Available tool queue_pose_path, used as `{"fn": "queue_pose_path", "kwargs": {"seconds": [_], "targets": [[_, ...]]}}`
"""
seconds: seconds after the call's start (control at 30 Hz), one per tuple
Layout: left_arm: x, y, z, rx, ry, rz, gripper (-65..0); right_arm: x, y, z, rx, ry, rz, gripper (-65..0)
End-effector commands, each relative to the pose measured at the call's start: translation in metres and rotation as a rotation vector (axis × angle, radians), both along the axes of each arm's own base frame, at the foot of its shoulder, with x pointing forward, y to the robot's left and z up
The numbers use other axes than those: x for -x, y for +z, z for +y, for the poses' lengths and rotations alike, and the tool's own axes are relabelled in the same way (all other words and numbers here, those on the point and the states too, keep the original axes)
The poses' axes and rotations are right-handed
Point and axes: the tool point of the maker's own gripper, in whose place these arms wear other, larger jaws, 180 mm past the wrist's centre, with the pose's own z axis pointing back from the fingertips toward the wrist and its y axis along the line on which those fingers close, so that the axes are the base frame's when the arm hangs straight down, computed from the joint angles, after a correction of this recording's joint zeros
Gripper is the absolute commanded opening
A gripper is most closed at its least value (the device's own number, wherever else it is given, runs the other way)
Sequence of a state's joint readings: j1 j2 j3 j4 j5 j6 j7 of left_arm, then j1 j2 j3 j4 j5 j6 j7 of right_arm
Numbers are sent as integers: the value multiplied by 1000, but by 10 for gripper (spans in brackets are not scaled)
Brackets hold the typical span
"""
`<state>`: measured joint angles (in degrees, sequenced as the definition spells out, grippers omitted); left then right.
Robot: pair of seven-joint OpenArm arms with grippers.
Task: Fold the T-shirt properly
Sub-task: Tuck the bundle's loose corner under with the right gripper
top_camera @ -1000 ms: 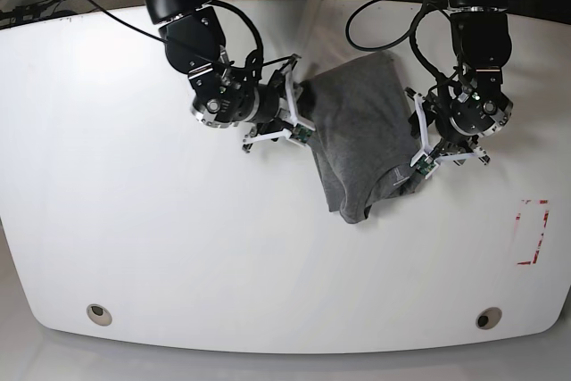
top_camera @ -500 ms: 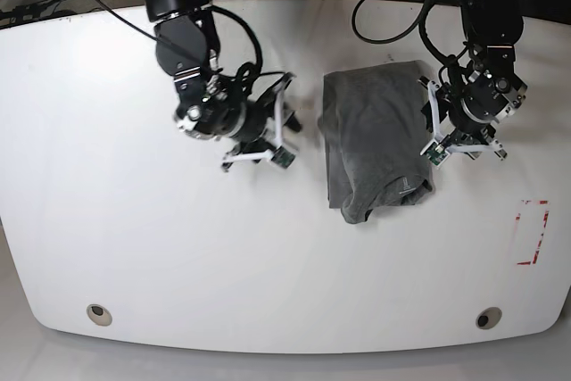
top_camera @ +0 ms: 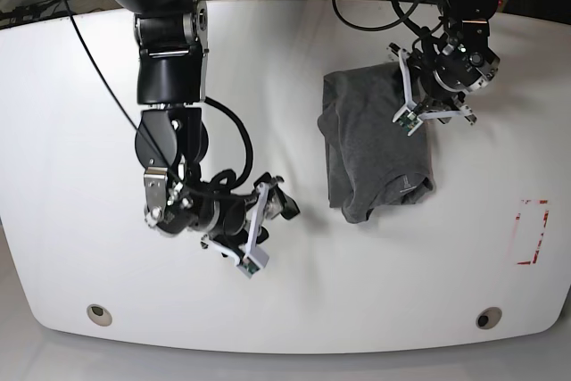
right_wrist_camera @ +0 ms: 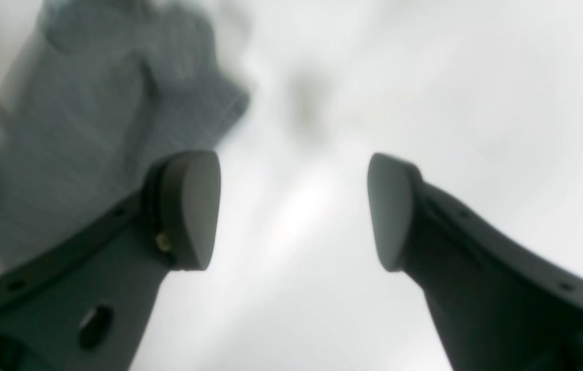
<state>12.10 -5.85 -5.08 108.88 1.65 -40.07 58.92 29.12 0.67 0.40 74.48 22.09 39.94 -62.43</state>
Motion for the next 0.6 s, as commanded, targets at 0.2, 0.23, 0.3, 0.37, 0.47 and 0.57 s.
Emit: {"fn": "queue_pose_path", "kwargs": {"seconds": [0.2, 0.23, 0.3, 0.37, 0.47, 0.57], "targets": [[0, 4, -3, 16, -3, -19, -390, -11, 4, 40, -374, 33, 236, -219], [1, 4, -3, 16, -3, -17, -390, -11, 4, 45, -400, 35, 254, -219], [1, 4, -3, 16, -3, -17, -392, -8, 4, 55, -418, 45, 270, -219], [1, 4, -3, 16, -3, -17, -392, -6, 3, 63, -410, 56, 271, -219], [1, 4, -3, 16, -3, -19, -392, -6, 2, 73, -392, 64, 260, -219], [0, 6, -4, 17, -4, -25, -392, -8, -3, 79, -362, 57, 237, -220]]}}
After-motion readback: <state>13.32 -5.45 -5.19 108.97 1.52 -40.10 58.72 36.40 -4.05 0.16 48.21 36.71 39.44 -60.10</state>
